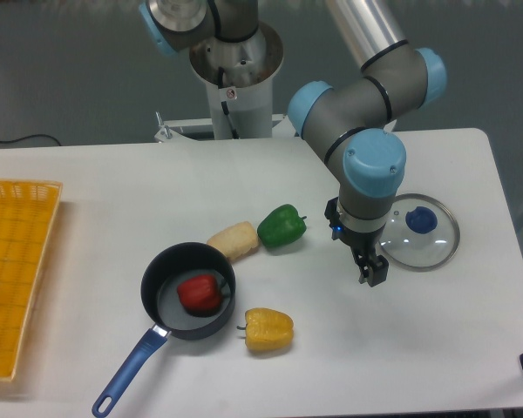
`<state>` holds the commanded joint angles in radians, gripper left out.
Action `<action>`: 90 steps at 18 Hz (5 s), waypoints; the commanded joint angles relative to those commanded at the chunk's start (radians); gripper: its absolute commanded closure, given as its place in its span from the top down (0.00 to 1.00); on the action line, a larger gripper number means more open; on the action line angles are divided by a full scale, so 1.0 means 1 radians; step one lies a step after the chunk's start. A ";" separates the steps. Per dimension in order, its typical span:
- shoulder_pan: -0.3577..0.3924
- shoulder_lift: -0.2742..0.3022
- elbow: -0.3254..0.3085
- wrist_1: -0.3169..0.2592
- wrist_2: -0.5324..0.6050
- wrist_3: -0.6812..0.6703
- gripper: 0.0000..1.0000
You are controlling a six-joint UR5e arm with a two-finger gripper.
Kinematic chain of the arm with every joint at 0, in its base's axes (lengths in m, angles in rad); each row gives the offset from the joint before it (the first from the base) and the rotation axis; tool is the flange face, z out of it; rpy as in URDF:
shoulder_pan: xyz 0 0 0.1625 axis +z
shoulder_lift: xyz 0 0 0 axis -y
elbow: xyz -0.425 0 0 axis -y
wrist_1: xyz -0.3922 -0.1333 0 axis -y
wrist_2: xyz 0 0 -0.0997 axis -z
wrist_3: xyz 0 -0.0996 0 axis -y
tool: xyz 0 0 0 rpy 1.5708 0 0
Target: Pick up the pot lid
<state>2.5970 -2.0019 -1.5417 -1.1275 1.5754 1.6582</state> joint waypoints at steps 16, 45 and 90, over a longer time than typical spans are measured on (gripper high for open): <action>0.074 0.029 -0.089 0.014 0.015 -0.012 1.00; 0.290 0.032 -0.175 0.138 0.034 0.324 1.00; 0.282 -0.064 -0.163 0.212 0.067 0.370 0.86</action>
<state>2.8793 -2.0663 -1.7043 -0.9158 1.6428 2.0279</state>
